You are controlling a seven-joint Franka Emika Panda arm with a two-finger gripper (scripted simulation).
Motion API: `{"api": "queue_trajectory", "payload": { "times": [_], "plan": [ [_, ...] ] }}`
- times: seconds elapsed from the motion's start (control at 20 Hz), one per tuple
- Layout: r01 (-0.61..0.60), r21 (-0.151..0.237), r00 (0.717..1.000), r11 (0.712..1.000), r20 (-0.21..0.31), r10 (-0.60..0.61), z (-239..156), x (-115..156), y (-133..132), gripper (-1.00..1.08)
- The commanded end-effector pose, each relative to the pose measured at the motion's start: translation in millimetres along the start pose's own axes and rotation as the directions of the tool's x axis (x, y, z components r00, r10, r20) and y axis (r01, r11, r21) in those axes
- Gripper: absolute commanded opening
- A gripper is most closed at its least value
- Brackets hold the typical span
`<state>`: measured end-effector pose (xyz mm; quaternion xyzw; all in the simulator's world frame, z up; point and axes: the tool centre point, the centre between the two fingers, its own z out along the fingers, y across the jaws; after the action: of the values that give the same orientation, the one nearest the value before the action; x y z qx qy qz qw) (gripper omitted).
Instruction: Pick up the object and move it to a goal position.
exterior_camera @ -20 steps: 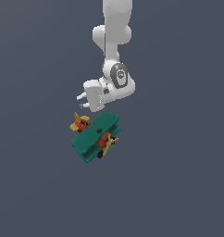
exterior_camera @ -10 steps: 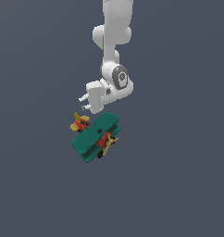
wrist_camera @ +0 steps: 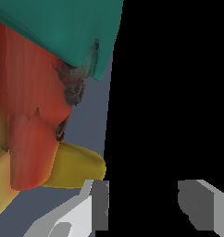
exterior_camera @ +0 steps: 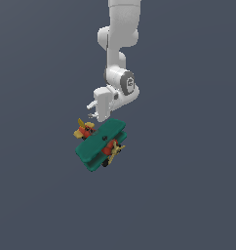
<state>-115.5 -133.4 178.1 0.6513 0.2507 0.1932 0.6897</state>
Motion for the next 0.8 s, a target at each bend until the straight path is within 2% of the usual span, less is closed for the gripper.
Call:
{"api": "queue_trajectory", "payload": {
  "times": [0.0,0.4,0.75],
  "plan": [
    [-0.009,-0.011,0.999,1.0,-0.036,0.008,-2.7,3.9,-1.9,0.28],
    [-0.042,-0.033,0.988,0.999,-0.152,0.037,-13.3,16.5,-8.7,0.28],
    [-0.077,-0.038,0.965,0.996,-0.255,0.065,-25.3,27.8,-15.2,0.28]
  ]
}}
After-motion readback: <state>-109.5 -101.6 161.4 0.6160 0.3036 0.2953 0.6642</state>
